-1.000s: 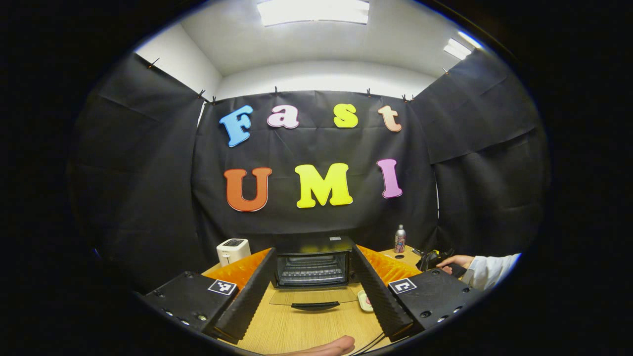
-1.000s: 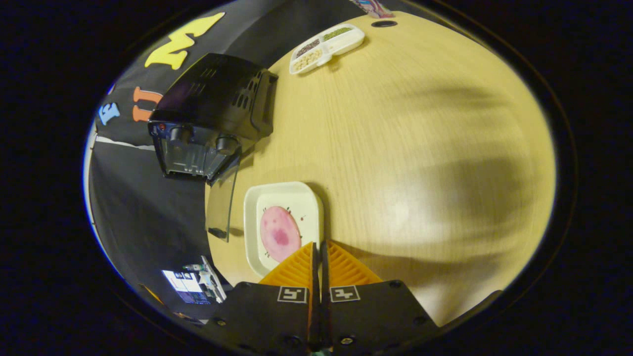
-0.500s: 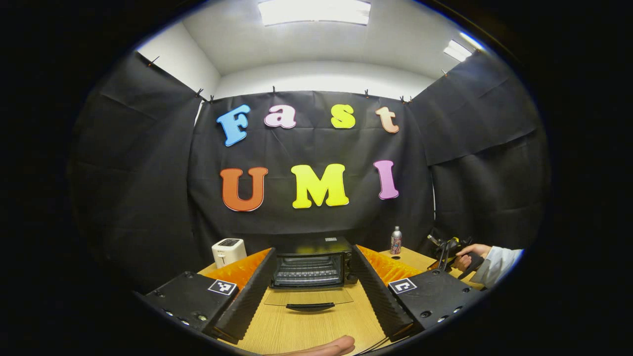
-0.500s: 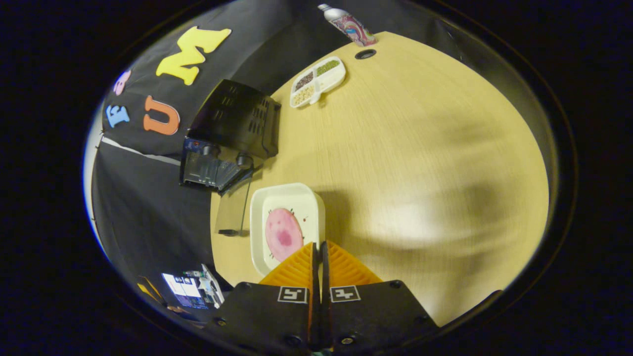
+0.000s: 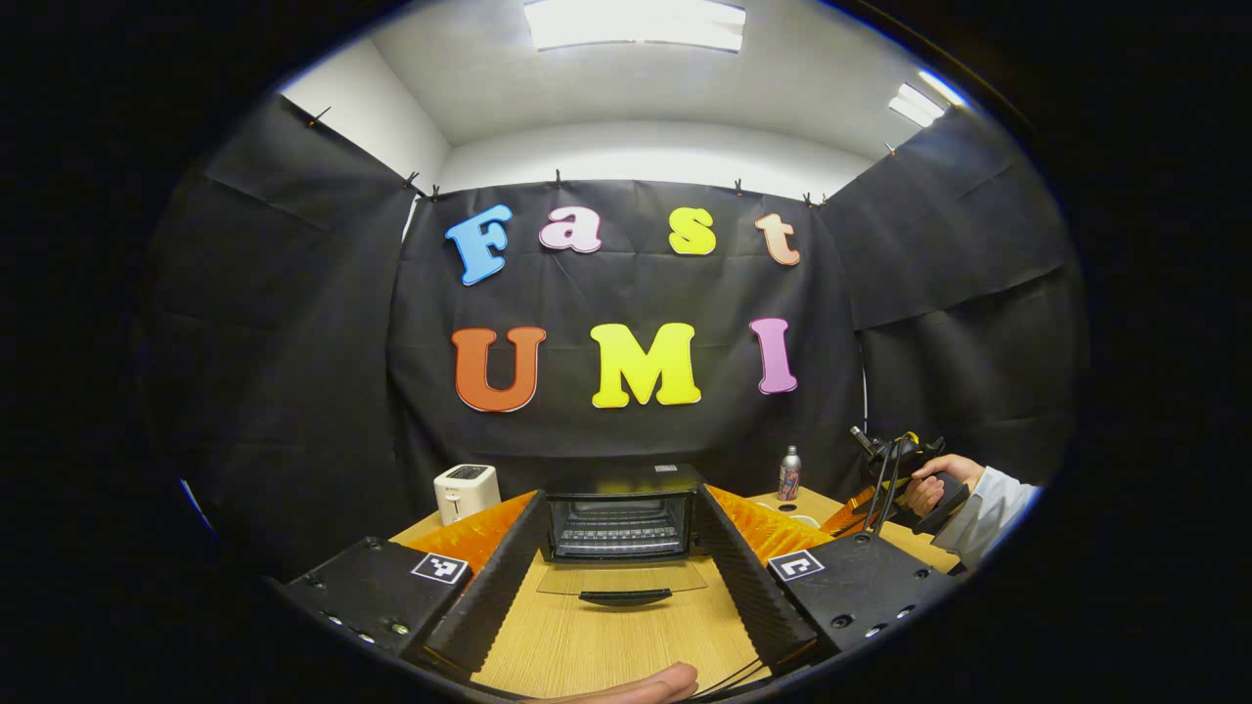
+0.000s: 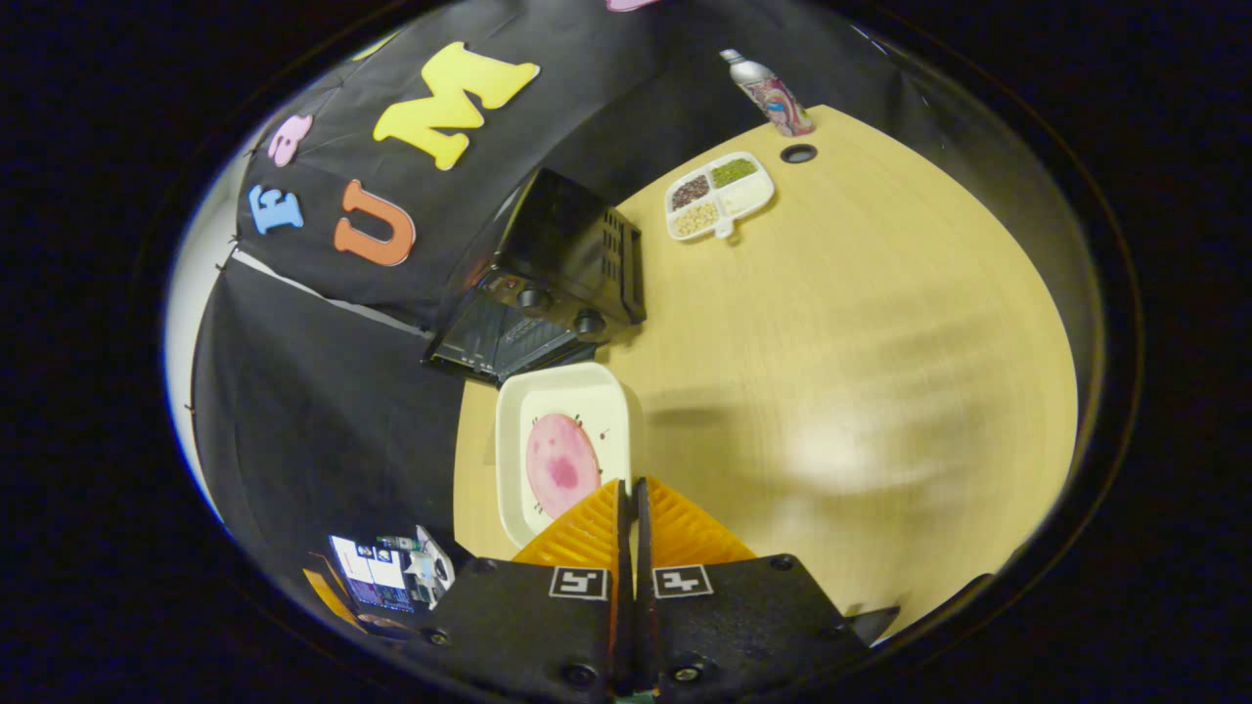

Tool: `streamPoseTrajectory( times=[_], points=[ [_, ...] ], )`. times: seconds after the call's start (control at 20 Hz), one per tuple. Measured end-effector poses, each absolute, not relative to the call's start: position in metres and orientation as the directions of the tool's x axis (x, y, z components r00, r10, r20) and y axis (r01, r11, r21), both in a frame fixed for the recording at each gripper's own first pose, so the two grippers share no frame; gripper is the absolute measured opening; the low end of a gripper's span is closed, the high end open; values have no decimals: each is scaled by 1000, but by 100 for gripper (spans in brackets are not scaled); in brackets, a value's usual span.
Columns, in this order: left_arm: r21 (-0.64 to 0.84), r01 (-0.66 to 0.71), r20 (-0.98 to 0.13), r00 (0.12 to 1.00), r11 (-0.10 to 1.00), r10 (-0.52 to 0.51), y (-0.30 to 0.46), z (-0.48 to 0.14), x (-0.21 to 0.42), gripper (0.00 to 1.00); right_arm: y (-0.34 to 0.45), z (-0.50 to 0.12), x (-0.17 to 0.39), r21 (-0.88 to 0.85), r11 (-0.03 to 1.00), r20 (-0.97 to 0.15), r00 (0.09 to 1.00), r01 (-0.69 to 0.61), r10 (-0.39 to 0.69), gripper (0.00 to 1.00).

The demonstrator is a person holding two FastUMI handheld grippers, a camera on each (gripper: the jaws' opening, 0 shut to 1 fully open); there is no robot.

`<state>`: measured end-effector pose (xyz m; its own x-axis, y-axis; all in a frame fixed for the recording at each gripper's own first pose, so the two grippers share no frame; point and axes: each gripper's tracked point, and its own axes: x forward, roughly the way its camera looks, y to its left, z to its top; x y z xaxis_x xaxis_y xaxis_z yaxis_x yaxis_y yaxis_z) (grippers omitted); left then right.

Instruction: Open the electric oven with the left hand, put the food in, and close the electric oven.

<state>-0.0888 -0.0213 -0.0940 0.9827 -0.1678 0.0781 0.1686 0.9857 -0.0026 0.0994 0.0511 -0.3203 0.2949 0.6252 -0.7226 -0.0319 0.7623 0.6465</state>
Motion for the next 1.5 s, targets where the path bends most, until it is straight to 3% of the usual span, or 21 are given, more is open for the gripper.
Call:
streamPoseTrajectory(
  times=[0.4, 0.8, 1.2, 1.5],
  points=[
    [-13, 91, 67, 994, 996, -90, 29, -94, -96, 95, 142, -329, 108, 609, 791, -757, 251, -61, 603, 1],
    [8, 13, 14, 1000, 1000, -13, 70, -115, -86, 96, 228, -365, 131, 613, 790, -763, 274, 21, 585, 2],
    [10, -24, -19, 1000, 1000, 25, 92, -130, -58, 95, 275, -391, 182, 681, 682, -709, 478, 269, 519, 2],
    [22, -68, -56, 996, 997, 69, 107, -145, -40, 96, 286, -399, 227, 749, 548, -613, 703, 373, 360, 5]
  ],
)
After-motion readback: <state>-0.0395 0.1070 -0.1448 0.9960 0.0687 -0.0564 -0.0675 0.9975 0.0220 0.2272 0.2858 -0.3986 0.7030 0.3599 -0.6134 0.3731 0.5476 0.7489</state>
